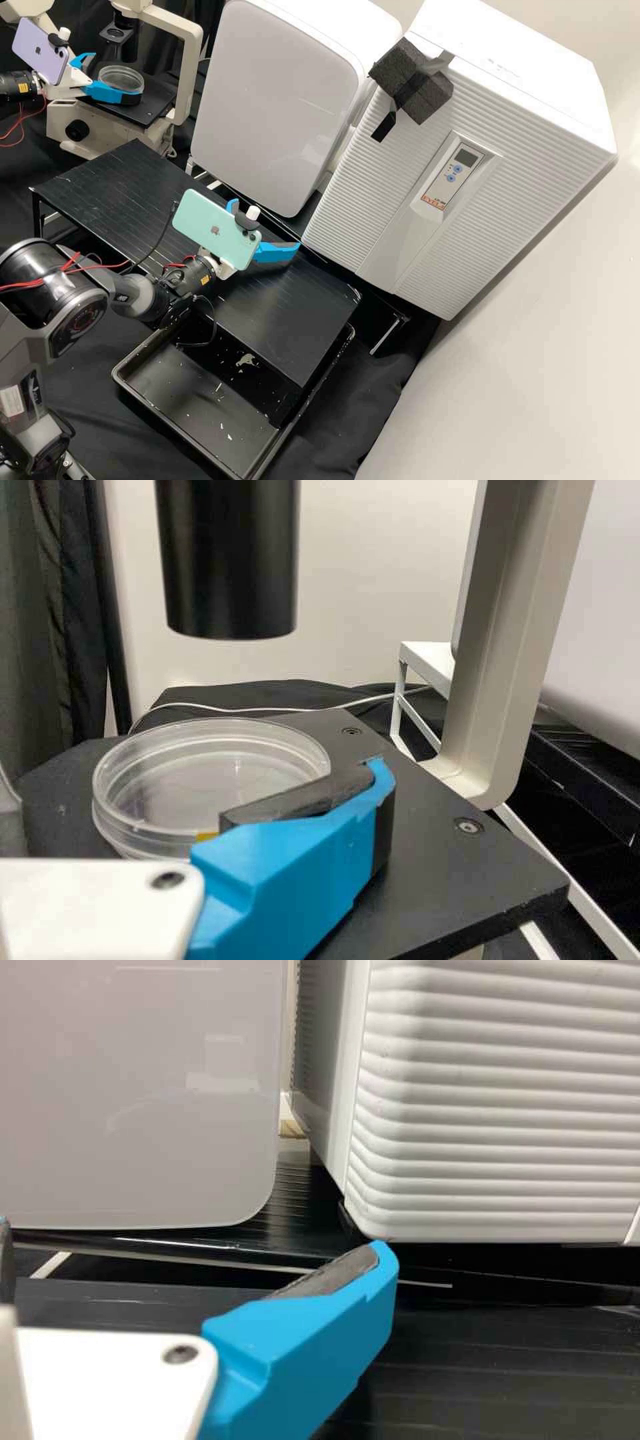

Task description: Place the petri dish on the bench

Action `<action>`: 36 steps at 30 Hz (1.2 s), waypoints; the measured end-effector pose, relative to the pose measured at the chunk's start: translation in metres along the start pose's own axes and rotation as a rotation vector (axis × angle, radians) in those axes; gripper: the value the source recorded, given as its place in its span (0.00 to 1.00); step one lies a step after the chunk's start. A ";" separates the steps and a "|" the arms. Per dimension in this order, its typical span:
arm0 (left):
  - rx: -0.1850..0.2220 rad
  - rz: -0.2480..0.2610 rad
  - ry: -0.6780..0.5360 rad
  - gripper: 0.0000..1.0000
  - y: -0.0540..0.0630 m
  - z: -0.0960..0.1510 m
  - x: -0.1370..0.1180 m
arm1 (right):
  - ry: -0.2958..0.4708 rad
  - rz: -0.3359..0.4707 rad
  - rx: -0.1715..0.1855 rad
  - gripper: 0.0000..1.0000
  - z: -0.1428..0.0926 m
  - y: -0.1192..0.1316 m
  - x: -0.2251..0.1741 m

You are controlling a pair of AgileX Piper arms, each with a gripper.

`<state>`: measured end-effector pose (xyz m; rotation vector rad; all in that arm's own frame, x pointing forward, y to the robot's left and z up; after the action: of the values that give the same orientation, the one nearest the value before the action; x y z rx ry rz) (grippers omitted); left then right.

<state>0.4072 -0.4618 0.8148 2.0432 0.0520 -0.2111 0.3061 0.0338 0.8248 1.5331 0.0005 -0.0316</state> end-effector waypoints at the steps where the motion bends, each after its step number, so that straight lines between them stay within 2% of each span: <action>1: 0.000 0.000 0.000 0.00 0.000 0.000 0.000 | 0.000 0.000 0.000 1.00 0.000 0.000 0.000; 36: -0.054 0.029 0.038 0.00 0.002 -0.004 -0.001 | 0.000 0.000 0.000 1.00 0.000 0.000 0.000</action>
<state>0.4073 -0.4590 0.8185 1.9932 0.0511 -0.1511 0.3061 0.0338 0.8248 1.5331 0.0005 -0.0316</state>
